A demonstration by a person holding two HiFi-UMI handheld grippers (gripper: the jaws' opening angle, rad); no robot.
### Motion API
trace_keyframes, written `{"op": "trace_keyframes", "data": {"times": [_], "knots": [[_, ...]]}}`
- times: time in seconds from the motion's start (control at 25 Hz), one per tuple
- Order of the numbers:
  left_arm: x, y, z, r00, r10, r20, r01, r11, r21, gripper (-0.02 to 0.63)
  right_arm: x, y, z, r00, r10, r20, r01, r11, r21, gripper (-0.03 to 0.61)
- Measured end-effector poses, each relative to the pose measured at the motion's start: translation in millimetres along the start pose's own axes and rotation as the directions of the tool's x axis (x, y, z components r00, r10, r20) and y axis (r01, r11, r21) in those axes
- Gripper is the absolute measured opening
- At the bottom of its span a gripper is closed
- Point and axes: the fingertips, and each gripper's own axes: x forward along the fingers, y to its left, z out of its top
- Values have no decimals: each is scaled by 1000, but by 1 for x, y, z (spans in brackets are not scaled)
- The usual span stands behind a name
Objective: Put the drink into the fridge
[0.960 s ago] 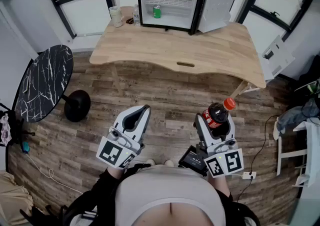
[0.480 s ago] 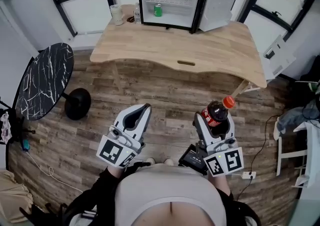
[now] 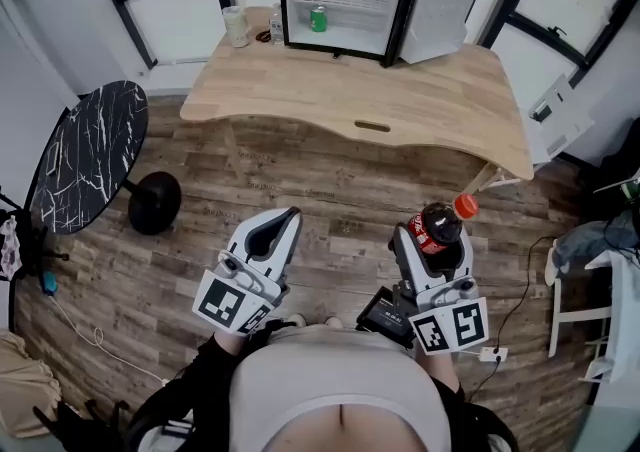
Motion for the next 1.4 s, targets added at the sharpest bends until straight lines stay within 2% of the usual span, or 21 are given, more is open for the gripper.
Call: {"op": "trace_keyframes", "data": {"times": [0.84,1.16,1.4], "knots": [[28,-23,-19,998,66,-14,-66,998,-16,5,-2,-47,-9,997,44,-68,-42,999,21,342],[48,8,-29,998,65,-18,-65,998,-9,5,35,-56,-23,997,48,-60,-46,999,30,342],[90,70,-34,999,32,-21,-32,999,-3,5,100,-71,-36,998,22,-51,-20,999,30,342]]}}
